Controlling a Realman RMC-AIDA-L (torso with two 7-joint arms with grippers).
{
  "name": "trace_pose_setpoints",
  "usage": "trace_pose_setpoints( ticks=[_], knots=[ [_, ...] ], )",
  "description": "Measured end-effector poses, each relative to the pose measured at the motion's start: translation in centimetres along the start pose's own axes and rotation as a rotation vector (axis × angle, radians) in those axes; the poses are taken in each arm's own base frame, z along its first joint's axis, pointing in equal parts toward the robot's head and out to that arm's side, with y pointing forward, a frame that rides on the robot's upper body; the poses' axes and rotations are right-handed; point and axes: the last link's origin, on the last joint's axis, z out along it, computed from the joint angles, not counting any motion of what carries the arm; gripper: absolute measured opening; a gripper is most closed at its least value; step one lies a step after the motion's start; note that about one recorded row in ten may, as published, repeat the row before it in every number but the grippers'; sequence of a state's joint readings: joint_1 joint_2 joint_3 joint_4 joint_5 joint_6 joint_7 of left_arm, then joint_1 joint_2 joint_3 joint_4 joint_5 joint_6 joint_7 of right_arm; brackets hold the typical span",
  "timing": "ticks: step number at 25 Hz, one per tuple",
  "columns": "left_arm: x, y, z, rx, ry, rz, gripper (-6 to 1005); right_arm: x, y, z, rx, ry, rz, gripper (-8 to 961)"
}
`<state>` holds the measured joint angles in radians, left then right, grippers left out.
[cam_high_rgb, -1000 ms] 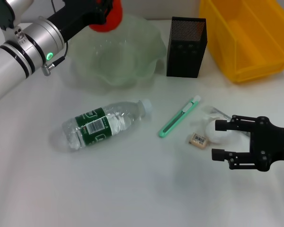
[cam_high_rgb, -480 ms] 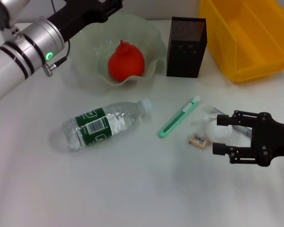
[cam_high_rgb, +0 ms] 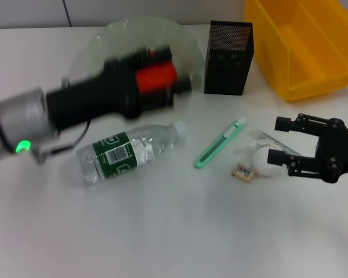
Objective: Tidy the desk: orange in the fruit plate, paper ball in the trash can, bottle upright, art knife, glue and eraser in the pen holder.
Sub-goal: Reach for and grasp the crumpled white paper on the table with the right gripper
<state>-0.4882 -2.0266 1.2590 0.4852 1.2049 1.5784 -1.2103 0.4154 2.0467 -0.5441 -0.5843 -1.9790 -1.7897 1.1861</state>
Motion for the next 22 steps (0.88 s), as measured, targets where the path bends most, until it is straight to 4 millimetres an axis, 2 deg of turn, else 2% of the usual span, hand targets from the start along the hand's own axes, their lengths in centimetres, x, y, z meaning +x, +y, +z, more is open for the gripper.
trace_pose_setpoints(
  ticks=[1,3,5,11,14,15,16,19,20,22],
  knots=[
    [0.0,0.0,0.0,0.000,0.000,0.000,809,0.0,0.0,0.0,0.000,0.000,0.000,757],
    [-1.2,1.3,-0.8,-0.063,-0.059,-0.017,809,-0.3,-0.2,0.0,0.001,-0.002,0.011,756],
    [-3.0,2.6,-1.9,-0.107,-0.135,-0.021,809,-1.0,-0.7,0.0,-0.004,0.005,0.036,756],
    [-5.3,3.8,-3.1,-0.100,-0.198,0.000,809,-2.9,-1.9,0.0,-0.012,0.072,0.105,753],
    [-6.0,4.1,-3.2,-0.089,-0.195,0.016,808,-5.2,-2.6,0.1,-0.009,0.171,0.159,752],
    [-6.1,4.2,-3.2,-0.086,-0.194,0.021,808,-7.1,-2.8,0.4,0.001,0.261,0.196,752],
    [-6.2,4.2,-3.2,-0.082,-0.195,0.025,808,-7.1,-2.8,0.4,0.001,0.261,0.196,752],
    [-6.4,4.1,-3.0,-0.079,-0.199,0.034,808,-9.7,-2.7,1.6,0.029,0.432,0.209,751],
    [-6.4,4.0,-2.9,-0.079,-0.200,0.041,808,-11.2,-2.5,2.6,0.054,0.562,0.205,750],
    [-6.4,4.0,-2.8,-0.079,-0.201,0.044,808,-11.7,-2.5,3.1,0.067,0.617,0.204,750]
  ],
)
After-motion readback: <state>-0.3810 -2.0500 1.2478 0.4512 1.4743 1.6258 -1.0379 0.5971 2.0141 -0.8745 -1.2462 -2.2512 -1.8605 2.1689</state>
